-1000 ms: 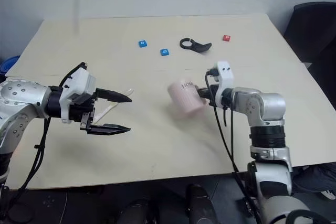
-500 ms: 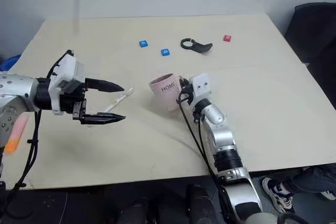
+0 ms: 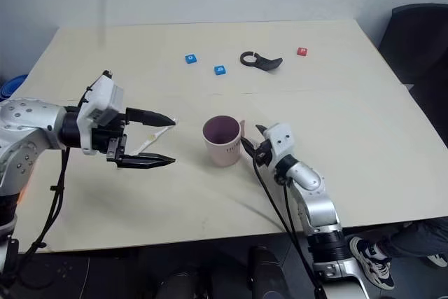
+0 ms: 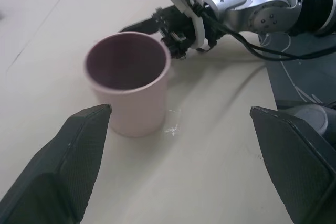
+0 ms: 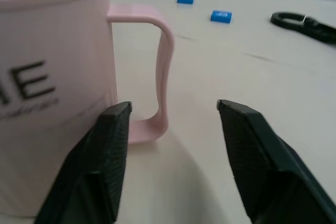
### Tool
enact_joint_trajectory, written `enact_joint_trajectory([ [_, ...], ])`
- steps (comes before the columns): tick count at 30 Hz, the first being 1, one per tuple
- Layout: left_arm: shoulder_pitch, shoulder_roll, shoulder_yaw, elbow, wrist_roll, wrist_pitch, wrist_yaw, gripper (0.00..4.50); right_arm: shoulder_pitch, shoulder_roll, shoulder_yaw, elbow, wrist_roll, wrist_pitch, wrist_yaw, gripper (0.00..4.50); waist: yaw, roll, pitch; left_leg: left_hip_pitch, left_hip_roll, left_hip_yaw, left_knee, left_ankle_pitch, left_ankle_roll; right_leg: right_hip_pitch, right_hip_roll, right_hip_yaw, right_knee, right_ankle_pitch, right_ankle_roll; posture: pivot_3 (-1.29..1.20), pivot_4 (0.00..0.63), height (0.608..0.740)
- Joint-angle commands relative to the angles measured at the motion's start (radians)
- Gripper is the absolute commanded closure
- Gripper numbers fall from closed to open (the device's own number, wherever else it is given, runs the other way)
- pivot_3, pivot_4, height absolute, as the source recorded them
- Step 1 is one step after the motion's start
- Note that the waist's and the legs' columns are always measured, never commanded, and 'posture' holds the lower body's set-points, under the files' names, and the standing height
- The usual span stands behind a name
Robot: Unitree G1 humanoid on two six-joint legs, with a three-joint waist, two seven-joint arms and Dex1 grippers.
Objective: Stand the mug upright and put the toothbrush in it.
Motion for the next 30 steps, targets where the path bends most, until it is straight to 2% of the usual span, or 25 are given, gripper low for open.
enact_joint_trajectory([
  [1,0.019,0.029,0.056,-0.009,-0.015,0.011,0.001,0.0,0.022,-0.09,-0.013,-0.134,0.028,0.111,0.057,0.39,0.002,0.0,0.0,0.0,0.0,0.0,0.0,0.0,0.0,0.0,0.0,0.0,0.0,0.0,0.0,0.0,0.15,0.74],
  [2,0.032,0.04,0.071,-0.011,-0.02,0.02,0.004,0.0,0.031,-0.119,-0.014,-0.16,0.036,0.145,0.074,0.39,0.002,0.0,0.0,0.0,0.0,0.0,0.0,0.0,0.0,0.0,0.0,0.0,0.0,0.0,0.0,0.0,0.15,0.74],
  [4,0.133,0.101,0.159,-0.001,-0.016,0.024,-0.016,0.0,0.092,-0.28,-0.033,-0.209,0.054,0.191,0.206,0.39,0.002,0.0,0.0,0.0,0.0,0.0,-0.001,0.0,0.0,0.0,0.0,0.0,-0.001,0.0,0.0,0.0,0.15,0.74],
  [6,0.207,0.139,0.215,0.011,-0.009,0.018,-0.024,0.0,0.131,-0.382,-0.059,-0.227,0.08,0.199,0.293,0.39,0.006,0.002,0.001,0.0,0.0,0.0,-0.001,-0.001,0.001,-0.001,0.0,0.0,-0.002,0.0,0.0,0.0,0.15,0.74],
  [9,0.386,0.196,0.36,0.098,0.034,0.006,-0.036,0.0,0.185,-0.525,-0.203,-0.223,0.234,0.272,0.445,0.39,0.008,0.001,0.001,0.0,0.0,0.0,-0.001,-0.001,0.001,0.0,0.0,-0.001,-0.008,-0.001,0.0,0.0,0.15,0.74],
  [12,0.593,0.233,0.581,0.198,0.081,-0.001,-0.099,0.0,0.221,-0.665,-0.342,-0.219,0.383,0.365,0.61,0.39,0.005,0.002,0.002,0.002,0.0,0.001,-0.002,-0.001,0.002,0.001,0.0,-0.001,-0.007,-0.001,0.0,0.0,0.15,0.74],
  [16,0.774,0.253,0.789,0.277,0.147,-0.032,-0.166,0.0,0.205,-0.761,-0.435,-0.193,0.502,0.465,0.7,0.39,0.012,-0.001,0.001,0.002,0.005,0.001,-0.001,-0.002,0.001,0.001,-0.001,-0.003,-0.008,-0.002,-0.002,0.0,0.15,0.74],
  [19,0.817,0.253,0.834,0.324,0.18,-0.073,-0.164,0.0,0.191,-0.78,-0.451,-0.199,0.536,0.491,0.717,0.39,0.021,-0.001,0.001,0.003,0.007,0.001,-0.001,-0.003,0.001,0.001,-0.003,-0.004,-0.008,-0.002,-0.002,0.0,0.15,0.74],
  [21,0.774,0.247,0.798,0.307,0.155,-0.068,-0.139,0.0,0.17,-0.767,-0.439,-0.202,0.535,0.493,0.695,0.39,0.031,-0.001,0.001,0.002,0.007,0.001,-0.001,-0.004,0.001,0.001,-0.004,-0.005,-0.008,-0.002,-0.002,0.0,0.15,0.74],
  [23,0.679,0.225,0.694,0.25,0.115,-0.061,-0.092,0.0,0.15,-0.747,-0.415,-0.208,0.524,0.489,0.661,0.39,0.039,-0.001,0.001,0.002,0.005,0.001,-0.001,-0.004,0.002,0.001,-0.006,-0.006,-0.008,-0.002,-0.002,0.0,0.15,0.74],
  [25,0.506,0.173,0.518,0.242,0.14,-0.06,0.006,0.0,0.14,-0.732,-0.401,-0.223,0.516,0.487,0.633,0.39,0.055,-0.001,0.0,0.002,0.005,0.001,0.0,-0.004,0.002,0.002,-0.007,-0.005,-0.008,-0.001,-0.002,0.0,0.15,0.74],
  [28,0.209,0.044,0.247,0.312,0.22,-0.025,0.107,0.0,0.147,-0.735,-0.417,-0.264,0.532,0.512,0.603,0.39,0.075,0.001,0.0,0.001,0.0,0.001,0.0,-0.003,0.004,0.003,-0.007,-0.004,-0.007,0.001,0.001,0.0,0.15,0.74],
  [30,0.079,-0.029,0.128,0.372,0.274,-0.034,0.144,0.0,0.163,-0.743,-0.441,-0.302,0.553,0.534,0.591,0.39,0.079,0.001,-0.001,0.0,-0.004,0.003,0.002,-0.002,0.005,0.003,-0.005,-0.004,-0.007,0.003,0.003,0.0,0.15,0.74],
])
